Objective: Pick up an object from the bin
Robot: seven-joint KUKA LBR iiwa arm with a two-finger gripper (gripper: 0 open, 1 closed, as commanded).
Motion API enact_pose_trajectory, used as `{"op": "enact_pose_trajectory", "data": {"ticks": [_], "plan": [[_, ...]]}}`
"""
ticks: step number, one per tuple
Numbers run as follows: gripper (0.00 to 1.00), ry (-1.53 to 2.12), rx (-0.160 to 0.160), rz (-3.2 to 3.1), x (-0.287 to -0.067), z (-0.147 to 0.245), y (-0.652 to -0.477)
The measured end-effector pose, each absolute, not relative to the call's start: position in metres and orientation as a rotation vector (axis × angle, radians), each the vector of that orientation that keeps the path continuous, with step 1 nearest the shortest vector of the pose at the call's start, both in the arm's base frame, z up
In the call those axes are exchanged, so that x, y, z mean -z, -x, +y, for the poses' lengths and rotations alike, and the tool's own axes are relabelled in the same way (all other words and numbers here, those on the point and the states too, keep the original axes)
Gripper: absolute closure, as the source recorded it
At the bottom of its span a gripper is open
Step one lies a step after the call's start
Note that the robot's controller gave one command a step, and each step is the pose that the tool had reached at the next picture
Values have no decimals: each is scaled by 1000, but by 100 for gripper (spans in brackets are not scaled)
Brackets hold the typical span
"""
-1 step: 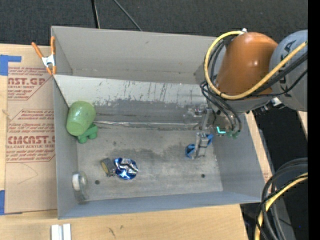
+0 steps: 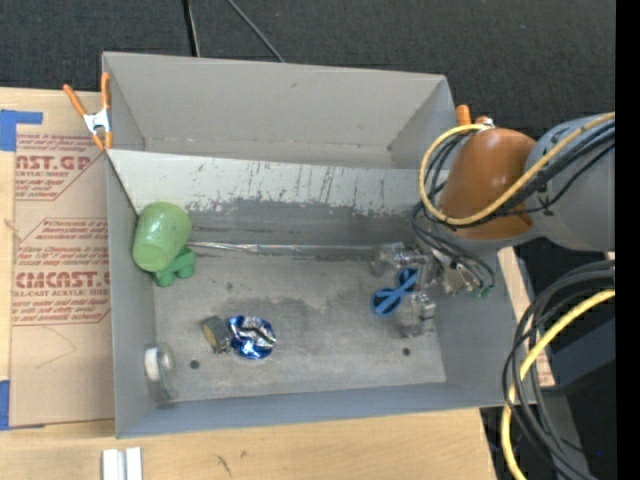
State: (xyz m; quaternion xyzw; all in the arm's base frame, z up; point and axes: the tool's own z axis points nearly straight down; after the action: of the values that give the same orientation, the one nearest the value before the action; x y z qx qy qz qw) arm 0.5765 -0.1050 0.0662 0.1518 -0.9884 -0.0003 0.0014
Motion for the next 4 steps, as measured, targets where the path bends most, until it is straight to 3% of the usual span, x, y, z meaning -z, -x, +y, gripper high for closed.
{"op": "enact_pose_trajectory", "data": {"ticks": [4], "plan": [[0, -475, 2, -3111, -67, -103, -579]]}}
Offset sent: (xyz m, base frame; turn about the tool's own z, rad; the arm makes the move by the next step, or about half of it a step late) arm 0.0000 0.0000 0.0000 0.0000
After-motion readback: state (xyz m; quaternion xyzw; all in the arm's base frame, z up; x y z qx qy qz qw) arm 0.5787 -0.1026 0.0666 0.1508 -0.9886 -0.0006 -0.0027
